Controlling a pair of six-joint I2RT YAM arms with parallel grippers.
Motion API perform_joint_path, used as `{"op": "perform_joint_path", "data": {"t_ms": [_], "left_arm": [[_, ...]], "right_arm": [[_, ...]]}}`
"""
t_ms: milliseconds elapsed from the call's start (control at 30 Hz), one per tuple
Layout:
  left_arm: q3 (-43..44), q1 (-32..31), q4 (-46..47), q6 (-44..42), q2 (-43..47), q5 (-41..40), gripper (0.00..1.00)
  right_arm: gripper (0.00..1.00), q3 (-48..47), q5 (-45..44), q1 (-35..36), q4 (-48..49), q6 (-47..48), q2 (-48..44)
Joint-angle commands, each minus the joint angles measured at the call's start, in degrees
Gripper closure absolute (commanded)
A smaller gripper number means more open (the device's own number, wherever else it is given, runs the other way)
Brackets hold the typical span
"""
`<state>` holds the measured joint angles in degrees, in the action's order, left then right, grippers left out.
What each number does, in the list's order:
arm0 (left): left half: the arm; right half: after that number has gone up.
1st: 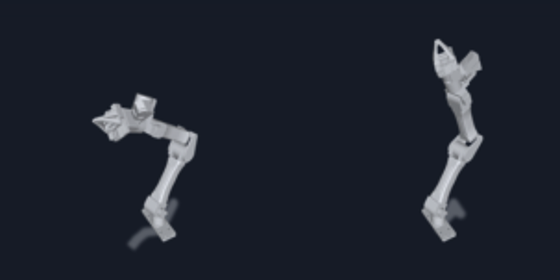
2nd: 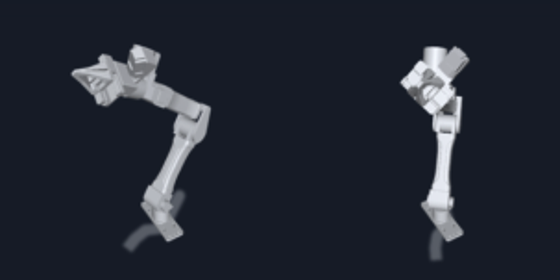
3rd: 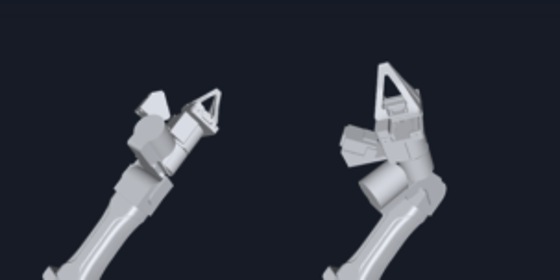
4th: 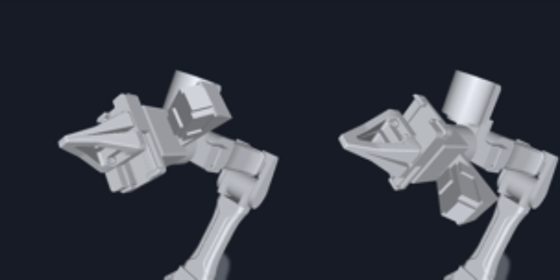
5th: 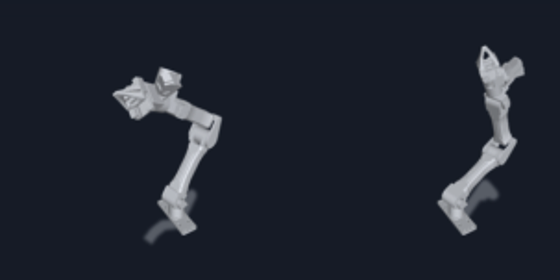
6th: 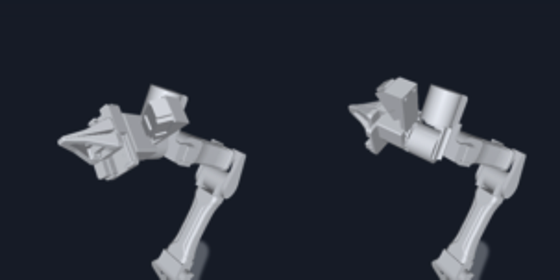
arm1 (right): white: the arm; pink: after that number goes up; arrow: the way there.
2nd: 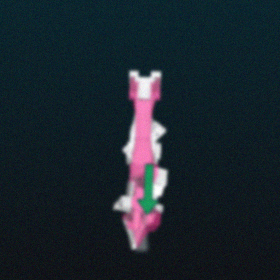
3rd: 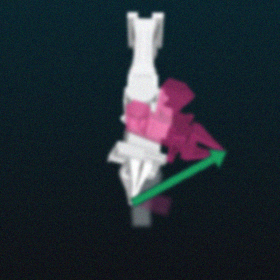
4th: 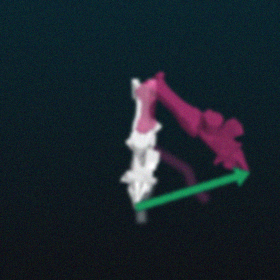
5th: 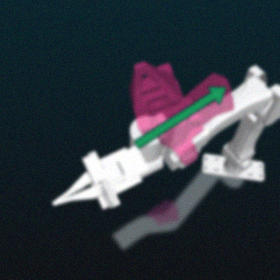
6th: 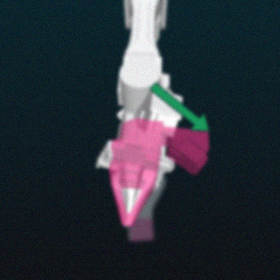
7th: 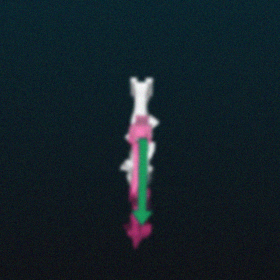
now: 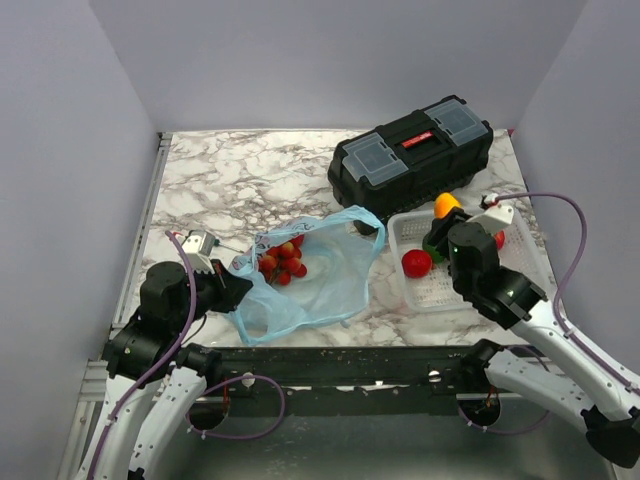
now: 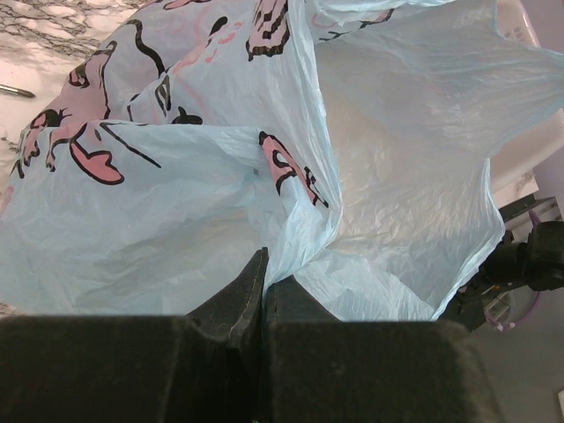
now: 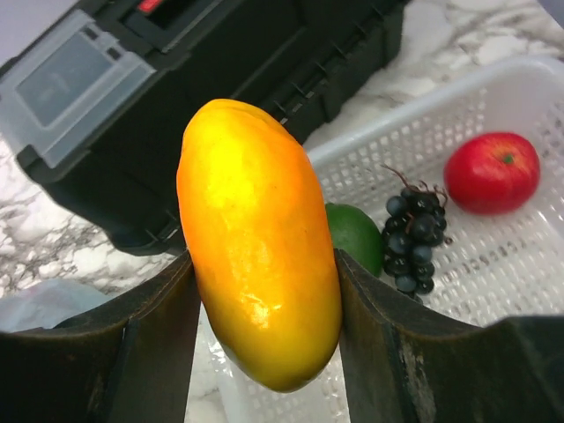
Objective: Take the fake fruits out of the plastic bag
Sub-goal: Place the fake fruit in the bin.
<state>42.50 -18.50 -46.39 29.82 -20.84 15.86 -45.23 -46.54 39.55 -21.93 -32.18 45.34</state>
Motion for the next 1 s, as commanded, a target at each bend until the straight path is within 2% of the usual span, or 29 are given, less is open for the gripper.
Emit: {"op": "perform_joint_path", "data": {"t_ms": [0, 167, 367, 467, 667, 867, 967], "left_arm": [[0.13, -0.22, -0.45, 0.15, 0.29, -0.70, 1.00], [0.13, -0.22, -0.43, -0.11, 0.11, -0.15, 1.00], [0.12, -0.22, -0.28, -0.20, 1.01, 0.04, 1.00], [0.12, -0.24, -0.28, -0.29, 1.20, 0.22, 1.00], [0.09, -0.22, -0.28, -0.47, 1.67, 0.64, 1.00], [0.08, -0.22, -0.19, -0.56, 1.24, 0.82, 1.00], [0.18, -0.22, -0.28, -0.56, 1.22, 0.79, 1.00]], "right_arm": [[0.99, 0.36, -5.00, -2.98, -11.80, -14.31, -2.58], [0.99, 3.96, -1.84, -7.49, -14.11, -21.78, -6.85], [0.99, 7.87, 1.11, -12.16, -14.94, -25.99, -4.75], [0.99, 9.95, 7.18, -16.86, -12.66, -25.54, -2.56], [0.99, 14.85, 22.55, -32.10, -5.87, -21.16, -0.34], [0.99, 21.31, 34.30, -41.98, 0.99, -20.23, 4.23], [0.99, 22.64, 36.12, -43.07, 3.14, -20.49, 6.88]]}}
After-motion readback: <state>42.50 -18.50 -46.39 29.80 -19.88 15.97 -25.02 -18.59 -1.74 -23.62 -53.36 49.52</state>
